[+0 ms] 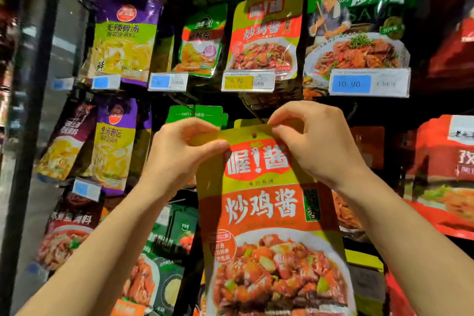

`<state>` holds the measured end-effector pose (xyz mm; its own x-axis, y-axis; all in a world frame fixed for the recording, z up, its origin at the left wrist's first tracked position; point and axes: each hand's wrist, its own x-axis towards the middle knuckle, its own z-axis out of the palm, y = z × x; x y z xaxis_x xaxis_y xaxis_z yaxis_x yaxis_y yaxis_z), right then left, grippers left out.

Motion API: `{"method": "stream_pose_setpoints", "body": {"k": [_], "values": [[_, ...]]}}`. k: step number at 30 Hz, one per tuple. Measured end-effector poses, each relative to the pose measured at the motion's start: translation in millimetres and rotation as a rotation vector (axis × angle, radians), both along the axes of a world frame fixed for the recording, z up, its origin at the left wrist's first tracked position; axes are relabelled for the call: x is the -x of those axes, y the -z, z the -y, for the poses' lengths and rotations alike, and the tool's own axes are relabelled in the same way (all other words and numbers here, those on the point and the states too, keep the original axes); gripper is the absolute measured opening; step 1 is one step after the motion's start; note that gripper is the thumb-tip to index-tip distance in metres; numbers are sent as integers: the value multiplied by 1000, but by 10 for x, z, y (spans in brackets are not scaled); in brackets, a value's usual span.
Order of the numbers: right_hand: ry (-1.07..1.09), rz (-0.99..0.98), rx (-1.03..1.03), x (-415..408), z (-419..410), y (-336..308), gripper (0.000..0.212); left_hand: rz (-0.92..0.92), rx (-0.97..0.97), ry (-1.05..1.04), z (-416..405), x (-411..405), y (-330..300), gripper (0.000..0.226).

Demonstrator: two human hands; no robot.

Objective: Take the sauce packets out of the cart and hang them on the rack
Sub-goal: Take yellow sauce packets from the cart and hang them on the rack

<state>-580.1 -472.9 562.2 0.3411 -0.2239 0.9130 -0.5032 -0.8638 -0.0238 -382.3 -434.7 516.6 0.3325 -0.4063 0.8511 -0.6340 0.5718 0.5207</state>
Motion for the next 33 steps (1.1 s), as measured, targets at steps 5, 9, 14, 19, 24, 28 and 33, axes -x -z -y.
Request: {"method": "stream_pose_setpoints", "body": {"k": [5, 9, 14, 19, 24, 28, 33], "values": [[-176, 170, -356, -63, 321, -205, 8, 70, 140, -109, 144, -10, -254, 13], [-381, 334, -670, -249, 535, -256, 9, -138, 61, -80, 452, -154, -435, 16], [-490, 520, -769, -499, 799, -370, 17, -216, 120, -175, 659, -217, -541, 22], [-474, 672, -690, -672, 1010, -512, 35, -168, 254, -289, 809, -232, -760, 28], [-362, 699, -556, -797, 1159, -470, 38, -168, 278, -322, 1037, -297, -636, 28], [-358, 667, -535, -758, 1168, -495, 38, -178, 289, -310, 1101, -284, -668, 29], [-375, 640, -562, -752, 1140, -615, 36, -341, 317, -202, 1152, -268, -673, 27]]}}
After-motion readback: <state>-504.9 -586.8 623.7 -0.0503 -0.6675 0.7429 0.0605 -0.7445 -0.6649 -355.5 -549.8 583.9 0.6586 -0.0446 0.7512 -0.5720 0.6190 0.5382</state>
